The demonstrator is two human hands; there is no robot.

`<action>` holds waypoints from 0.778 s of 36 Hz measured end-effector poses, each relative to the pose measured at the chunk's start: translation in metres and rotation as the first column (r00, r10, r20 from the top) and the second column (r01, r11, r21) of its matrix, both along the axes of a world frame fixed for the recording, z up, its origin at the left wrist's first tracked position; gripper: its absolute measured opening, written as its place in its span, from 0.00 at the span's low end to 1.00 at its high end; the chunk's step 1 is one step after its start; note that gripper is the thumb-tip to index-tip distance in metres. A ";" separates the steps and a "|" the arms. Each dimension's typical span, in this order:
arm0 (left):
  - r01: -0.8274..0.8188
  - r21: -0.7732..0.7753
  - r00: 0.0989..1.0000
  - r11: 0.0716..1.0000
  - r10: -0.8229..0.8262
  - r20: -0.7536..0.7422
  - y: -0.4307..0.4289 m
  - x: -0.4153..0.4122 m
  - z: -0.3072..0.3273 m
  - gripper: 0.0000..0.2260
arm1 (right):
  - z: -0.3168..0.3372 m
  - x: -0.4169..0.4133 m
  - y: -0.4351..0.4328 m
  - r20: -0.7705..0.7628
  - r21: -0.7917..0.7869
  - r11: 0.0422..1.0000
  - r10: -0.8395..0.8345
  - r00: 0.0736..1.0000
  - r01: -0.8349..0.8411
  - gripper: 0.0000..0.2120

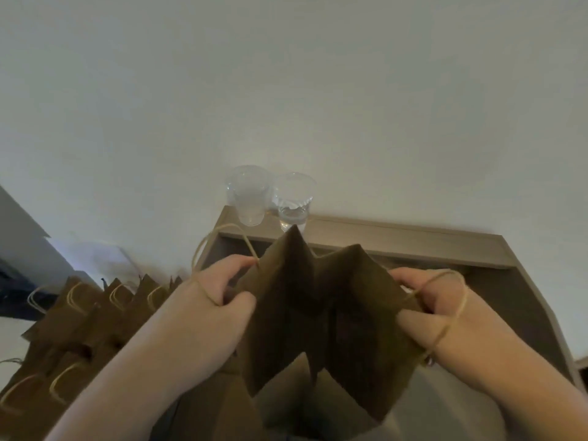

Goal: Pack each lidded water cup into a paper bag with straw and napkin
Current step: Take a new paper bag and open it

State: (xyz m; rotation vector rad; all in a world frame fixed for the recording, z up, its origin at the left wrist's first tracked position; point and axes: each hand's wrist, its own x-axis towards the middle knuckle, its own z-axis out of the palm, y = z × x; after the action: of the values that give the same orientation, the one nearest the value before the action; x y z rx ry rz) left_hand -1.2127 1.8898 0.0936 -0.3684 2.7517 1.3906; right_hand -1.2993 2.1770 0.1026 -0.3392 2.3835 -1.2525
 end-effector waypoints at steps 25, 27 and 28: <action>-0.204 0.217 0.969 0.955 0.165 0.185 0.016 -0.066 -0.043 0.17 | -0.066 -0.098 0.008 0.240 -0.092 0.980 -0.149 0.959 0.175 0.10; -0.205 0.206 0.968 0.957 0.168 0.184 0.017 -0.066 -0.043 0.16 | -0.067 -0.099 0.011 0.240 -0.092 0.979 -0.158 0.958 0.185 0.08; -0.204 0.201 0.968 0.958 0.168 0.184 0.018 -0.066 -0.043 0.16 | -0.068 -0.100 0.012 0.240 -0.092 0.977 -0.164 0.957 0.191 0.09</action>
State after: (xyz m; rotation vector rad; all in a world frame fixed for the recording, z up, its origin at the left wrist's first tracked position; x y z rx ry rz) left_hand -1.2791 1.9074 0.0506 -0.7124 2.4538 1.6043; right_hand -1.3995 2.1894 0.0351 -0.0083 2.1865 -1.4286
